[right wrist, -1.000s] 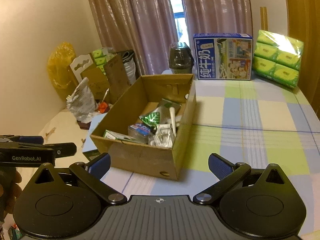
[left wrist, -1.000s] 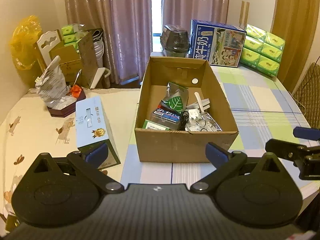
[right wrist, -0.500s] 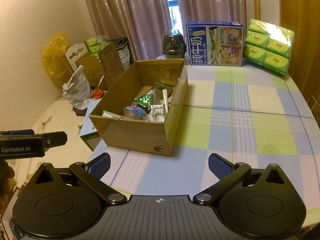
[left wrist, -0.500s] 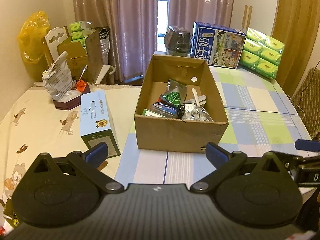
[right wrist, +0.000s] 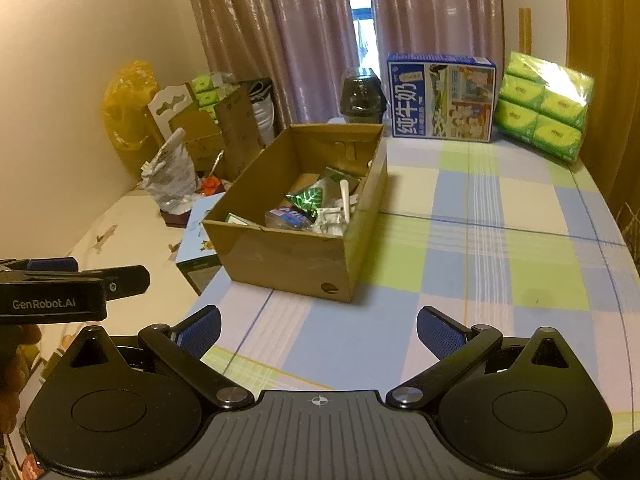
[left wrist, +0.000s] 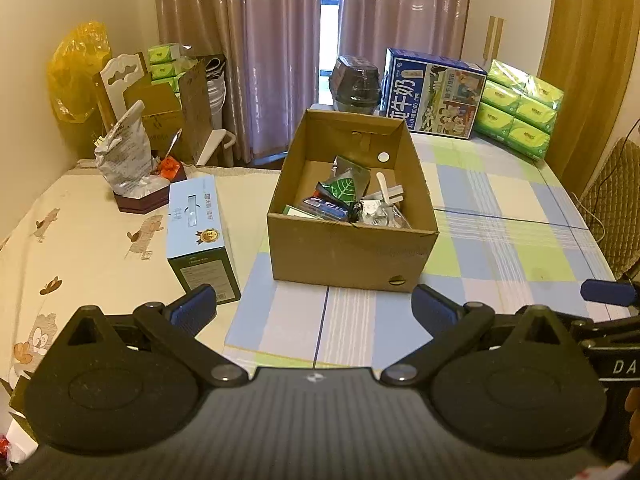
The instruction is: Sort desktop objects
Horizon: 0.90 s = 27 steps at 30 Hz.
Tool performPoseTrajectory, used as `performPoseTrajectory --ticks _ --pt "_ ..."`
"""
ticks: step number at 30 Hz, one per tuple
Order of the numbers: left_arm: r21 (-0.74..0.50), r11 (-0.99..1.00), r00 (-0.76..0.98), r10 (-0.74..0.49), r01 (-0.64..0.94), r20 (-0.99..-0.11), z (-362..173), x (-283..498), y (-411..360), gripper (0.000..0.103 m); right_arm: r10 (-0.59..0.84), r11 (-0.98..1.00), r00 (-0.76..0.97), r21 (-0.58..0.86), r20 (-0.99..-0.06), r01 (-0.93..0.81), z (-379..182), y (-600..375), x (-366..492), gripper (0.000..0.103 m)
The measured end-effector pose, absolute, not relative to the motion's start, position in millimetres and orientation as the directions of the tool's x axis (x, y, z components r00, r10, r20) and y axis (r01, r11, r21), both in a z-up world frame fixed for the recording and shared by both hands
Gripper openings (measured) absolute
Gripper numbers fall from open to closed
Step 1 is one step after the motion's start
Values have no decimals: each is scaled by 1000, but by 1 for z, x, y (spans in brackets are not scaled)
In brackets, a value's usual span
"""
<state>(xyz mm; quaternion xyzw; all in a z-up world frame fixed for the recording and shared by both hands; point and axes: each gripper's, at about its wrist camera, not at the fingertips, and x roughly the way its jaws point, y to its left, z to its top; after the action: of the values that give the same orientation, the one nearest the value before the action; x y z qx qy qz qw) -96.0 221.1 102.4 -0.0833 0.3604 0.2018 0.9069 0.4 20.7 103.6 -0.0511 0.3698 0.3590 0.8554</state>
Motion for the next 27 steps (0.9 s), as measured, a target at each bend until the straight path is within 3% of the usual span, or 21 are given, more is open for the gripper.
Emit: performPoseTrajectory --ticks 27 --pt "-16 910 670 292 -414 -682 104 -109 188 102 561 750 488 161 -669 -641 99 3 -5 101"
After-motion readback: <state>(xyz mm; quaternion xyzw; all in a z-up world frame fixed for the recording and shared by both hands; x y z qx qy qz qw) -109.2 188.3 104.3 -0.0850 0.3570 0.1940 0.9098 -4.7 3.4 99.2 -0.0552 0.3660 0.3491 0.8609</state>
